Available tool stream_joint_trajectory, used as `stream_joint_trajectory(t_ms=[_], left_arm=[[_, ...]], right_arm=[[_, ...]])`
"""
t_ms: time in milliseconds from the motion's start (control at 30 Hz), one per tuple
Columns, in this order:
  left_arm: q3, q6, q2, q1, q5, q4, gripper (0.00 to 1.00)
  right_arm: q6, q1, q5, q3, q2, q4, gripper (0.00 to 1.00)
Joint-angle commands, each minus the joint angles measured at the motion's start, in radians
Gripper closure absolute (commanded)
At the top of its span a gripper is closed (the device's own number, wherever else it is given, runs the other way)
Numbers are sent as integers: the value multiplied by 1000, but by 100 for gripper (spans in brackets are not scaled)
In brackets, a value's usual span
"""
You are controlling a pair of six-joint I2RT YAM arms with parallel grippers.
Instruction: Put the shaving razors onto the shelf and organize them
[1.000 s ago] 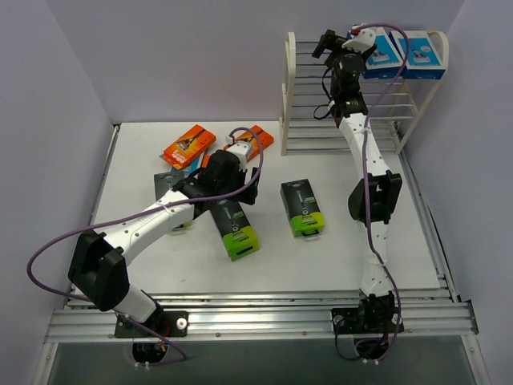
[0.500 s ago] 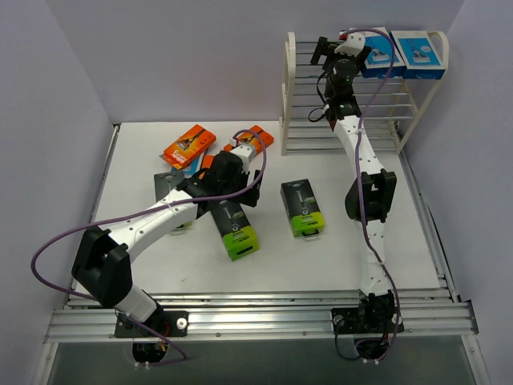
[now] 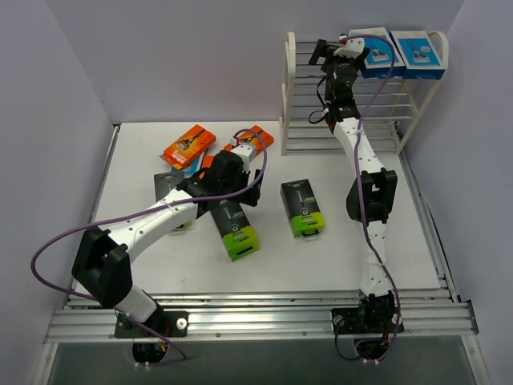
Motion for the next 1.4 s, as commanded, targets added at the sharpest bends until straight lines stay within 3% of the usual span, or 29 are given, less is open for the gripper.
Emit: stream_joint_trajectory(t_ms=[0, 333, 767, 1033, 1367], left_arm=[[52, 0, -3, -4, -5, -1, 5], [59, -2, -13, -2, 9, -4, 5], [38, 28, -71, 1, -73, 14, 6], [22, 23, -131, 58, -107, 24, 6], [-11, -15, -209, 262, -140, 48, 6]], right_arm=[[57, 9, -40, -31, -68, 46, 0], [54, 23, -57, -71, -137, 42, 0], [47, 26, -68, -146, -302, 29, 0], [135, 27, -88, -333, -460, 48, 0], [250, 67, -145, -722, -831, 8, 0]])
